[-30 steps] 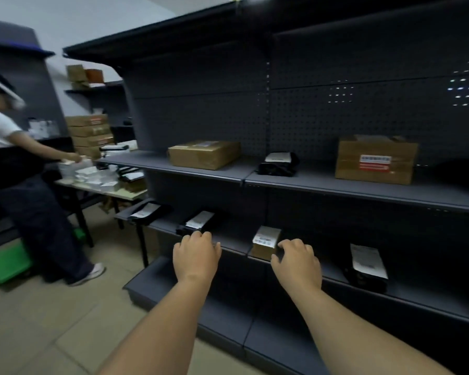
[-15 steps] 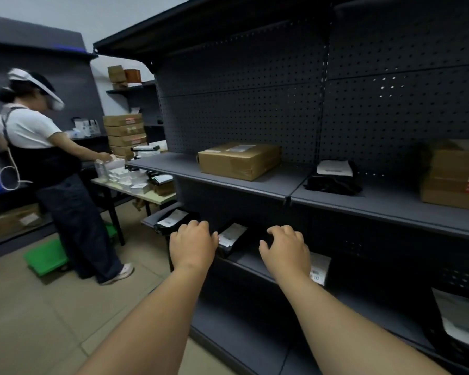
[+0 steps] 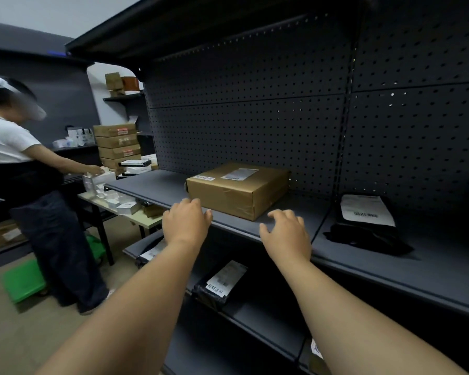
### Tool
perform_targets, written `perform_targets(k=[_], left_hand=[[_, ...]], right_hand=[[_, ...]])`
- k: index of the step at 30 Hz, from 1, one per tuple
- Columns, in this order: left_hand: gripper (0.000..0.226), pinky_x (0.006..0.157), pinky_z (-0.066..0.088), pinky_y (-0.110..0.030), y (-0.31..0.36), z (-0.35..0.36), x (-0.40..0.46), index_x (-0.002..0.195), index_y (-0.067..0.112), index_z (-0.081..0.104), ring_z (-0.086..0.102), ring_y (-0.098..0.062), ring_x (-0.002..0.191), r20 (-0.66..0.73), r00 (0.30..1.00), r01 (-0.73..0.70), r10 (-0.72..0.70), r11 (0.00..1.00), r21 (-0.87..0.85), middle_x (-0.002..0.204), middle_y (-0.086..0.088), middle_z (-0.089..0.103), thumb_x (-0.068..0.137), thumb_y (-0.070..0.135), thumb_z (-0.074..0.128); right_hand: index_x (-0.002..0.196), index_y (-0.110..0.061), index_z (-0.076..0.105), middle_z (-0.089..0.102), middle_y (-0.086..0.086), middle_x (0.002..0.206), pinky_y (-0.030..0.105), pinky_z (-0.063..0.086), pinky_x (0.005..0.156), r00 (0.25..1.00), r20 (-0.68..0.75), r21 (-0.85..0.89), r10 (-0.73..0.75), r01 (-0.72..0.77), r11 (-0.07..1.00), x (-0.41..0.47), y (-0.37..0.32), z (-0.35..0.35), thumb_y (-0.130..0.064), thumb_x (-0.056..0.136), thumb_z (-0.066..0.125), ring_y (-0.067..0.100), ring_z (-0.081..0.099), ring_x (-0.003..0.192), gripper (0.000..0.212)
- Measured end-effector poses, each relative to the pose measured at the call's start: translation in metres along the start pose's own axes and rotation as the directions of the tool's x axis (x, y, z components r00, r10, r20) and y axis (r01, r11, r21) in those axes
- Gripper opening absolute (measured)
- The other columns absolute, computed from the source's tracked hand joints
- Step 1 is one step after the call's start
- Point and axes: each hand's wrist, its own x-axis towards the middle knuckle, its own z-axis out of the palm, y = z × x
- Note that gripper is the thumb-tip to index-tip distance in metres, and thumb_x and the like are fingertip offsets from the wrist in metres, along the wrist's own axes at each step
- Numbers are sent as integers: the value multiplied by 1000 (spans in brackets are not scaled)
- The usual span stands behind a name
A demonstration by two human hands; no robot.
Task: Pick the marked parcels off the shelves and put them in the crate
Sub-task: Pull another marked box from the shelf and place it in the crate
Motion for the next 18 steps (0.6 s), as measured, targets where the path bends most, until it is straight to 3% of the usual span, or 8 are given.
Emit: perform_targets(k=[5, 11, 18], left_hand=[[34, 72, 40, -35, 3, 13, 39, 99, 13, 62, 58, -28, 93, -24, 1000, -12, 12, 1000, -3, 99, -7, 63, 93, 43, 47], [33, 74, 38, -36, -1, 31, 88, 109, 15, 62, 56, -29, 97, -4, 1000, -17, 17, 998, -63, 106, -7, 61, 94, 39, 46], [36, 79, 46, -38, -13, 65, 157, 110, 11, 60, 58, -32, 94, 89, 996, 7, 11, 981, -194, 106, -11, 62, 95, 41, 46]], right_hand=[[124, -25, 55, 53, -2, 127, 32, 42, 86, 999, -48, 42, 20, -18, 999, 36, 0, 8, -41, 90, 51, 22, 43, 116, 38], [124, -25, 55, 52, -2, 129, 30, 39, 74, 995, -72, 67, 75, -71, 995, 67, -3, 20, -42, 90, 51, 21, 43, 117, 38], [124, -24, 54, 52, 1, 128, 30, 38, 73, 970, -90, 121, 227, -216, 969, 108, -12, 43, -44, 89, 51, 24, 45, 117, 40]])
